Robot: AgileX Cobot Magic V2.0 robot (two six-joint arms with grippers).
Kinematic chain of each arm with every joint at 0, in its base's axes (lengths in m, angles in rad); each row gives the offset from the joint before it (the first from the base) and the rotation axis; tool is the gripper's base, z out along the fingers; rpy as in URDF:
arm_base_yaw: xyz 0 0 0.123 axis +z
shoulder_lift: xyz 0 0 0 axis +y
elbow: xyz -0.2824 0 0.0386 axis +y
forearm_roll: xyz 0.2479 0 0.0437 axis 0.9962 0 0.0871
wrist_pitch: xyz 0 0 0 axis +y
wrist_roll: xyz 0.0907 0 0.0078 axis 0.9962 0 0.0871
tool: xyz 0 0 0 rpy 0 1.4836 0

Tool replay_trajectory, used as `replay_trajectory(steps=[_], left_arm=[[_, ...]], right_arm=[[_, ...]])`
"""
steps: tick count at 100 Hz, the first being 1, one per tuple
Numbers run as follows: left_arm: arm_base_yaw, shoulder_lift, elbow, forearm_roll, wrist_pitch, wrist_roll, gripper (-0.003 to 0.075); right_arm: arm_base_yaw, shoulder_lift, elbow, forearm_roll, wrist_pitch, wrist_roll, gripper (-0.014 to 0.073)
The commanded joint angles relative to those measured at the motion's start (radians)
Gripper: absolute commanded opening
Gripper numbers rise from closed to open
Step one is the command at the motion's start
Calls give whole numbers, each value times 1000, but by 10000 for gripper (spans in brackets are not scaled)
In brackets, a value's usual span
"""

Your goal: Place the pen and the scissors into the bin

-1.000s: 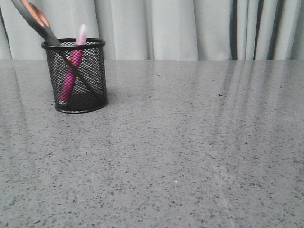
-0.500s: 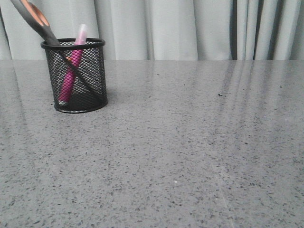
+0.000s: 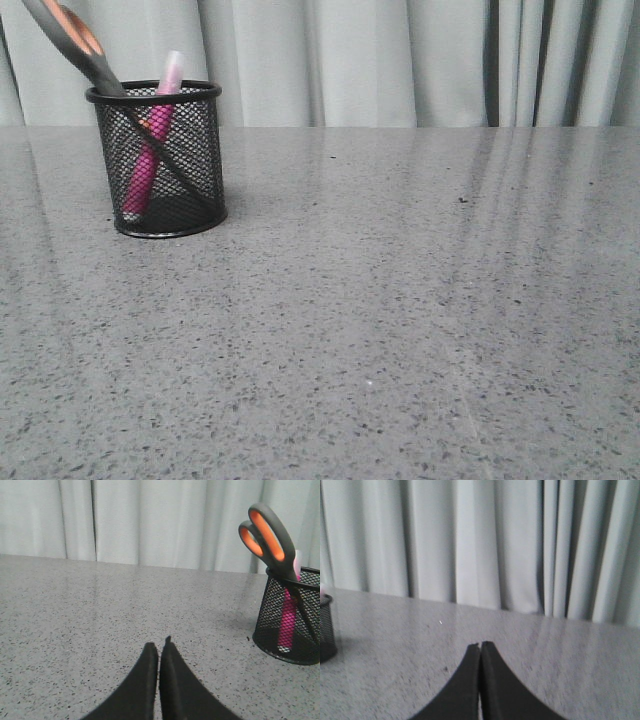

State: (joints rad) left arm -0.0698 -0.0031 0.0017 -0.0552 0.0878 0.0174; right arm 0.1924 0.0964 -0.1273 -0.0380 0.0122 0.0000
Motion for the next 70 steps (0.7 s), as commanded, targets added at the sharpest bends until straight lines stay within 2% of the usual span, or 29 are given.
replay_trajectory(steps=[1, 18, 37, 52, 70], left_arm=[[-2, -33, 44, -8, -71, 0, -19], [-2, -33, 44, -8, -71, 0, -19], [-2, -33, 44, -8, -71, 0, -19], [-2, -33, 44, -8, -71, 0, -19], [-2, -33, 44, -8, -71, 0, -19]], right_arm=[[-48, 11, 3, 13, -52, 15, -69], [-134, 11, 84, 17, -63, 22, -69], [-138, -35, 152, 3, -66, 22, -69], [-141, -130, 152, -8, 29, 22, -69], [-144, -126, 152, -17, 87, 22, -69]])
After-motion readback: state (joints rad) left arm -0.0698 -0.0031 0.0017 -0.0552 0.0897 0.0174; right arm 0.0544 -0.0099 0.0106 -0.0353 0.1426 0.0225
